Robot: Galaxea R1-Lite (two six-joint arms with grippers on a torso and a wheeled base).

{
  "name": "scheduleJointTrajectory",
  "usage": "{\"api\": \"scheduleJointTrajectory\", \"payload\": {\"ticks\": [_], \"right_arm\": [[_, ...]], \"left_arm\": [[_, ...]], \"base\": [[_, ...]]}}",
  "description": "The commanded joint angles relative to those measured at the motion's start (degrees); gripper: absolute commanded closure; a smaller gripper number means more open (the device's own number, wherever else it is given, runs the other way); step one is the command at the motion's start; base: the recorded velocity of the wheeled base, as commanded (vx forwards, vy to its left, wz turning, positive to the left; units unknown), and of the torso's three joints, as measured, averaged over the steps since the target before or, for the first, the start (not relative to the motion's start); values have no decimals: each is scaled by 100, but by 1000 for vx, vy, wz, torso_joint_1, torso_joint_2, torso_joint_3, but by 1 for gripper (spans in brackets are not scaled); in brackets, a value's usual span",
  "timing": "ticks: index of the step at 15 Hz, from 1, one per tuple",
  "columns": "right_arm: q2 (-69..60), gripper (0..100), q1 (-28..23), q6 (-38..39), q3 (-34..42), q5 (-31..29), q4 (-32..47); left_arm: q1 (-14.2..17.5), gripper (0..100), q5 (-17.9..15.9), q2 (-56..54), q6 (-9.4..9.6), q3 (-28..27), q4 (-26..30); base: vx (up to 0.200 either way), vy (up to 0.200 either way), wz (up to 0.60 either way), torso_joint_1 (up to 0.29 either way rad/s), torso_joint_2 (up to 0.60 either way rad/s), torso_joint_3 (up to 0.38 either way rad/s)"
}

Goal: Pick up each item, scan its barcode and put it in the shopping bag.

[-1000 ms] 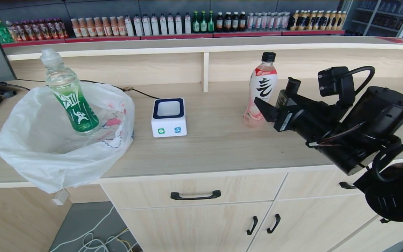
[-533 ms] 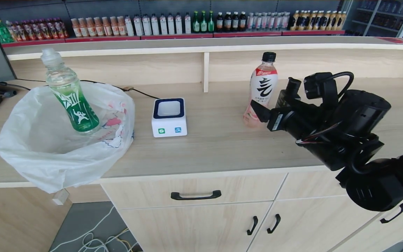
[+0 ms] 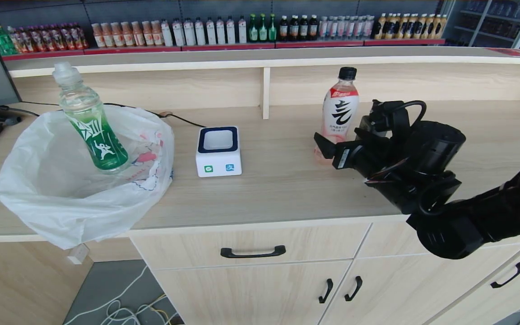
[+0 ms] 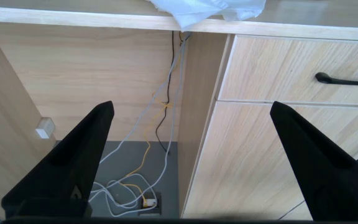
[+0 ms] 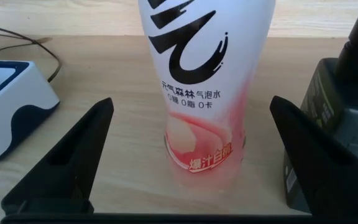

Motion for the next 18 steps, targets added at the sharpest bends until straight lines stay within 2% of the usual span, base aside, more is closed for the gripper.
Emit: {"api": "scheduleJointTrajectory", "payload": {"ticks": [1,6,9,18], "right_arm": [[204,0,-34,2,-51,3,-30],[512,0,-113,11,-516,47,-48],[766,0,-183,73,-1044,82,-21],[1092,0,-183,81,-1615,82,32]], "left_arm": [[1,0,1,-1,0,0,0],[1,0,1,-1,0,0,0],[1,0,1,-1,0,0,0],[1,0,1,-1,0,0,0]], "base": [[0,0,0,0,0,0],[0,0,0,0,0,0],[0,0,0,0,0,0],[0,0,0,0,0,0]]}}
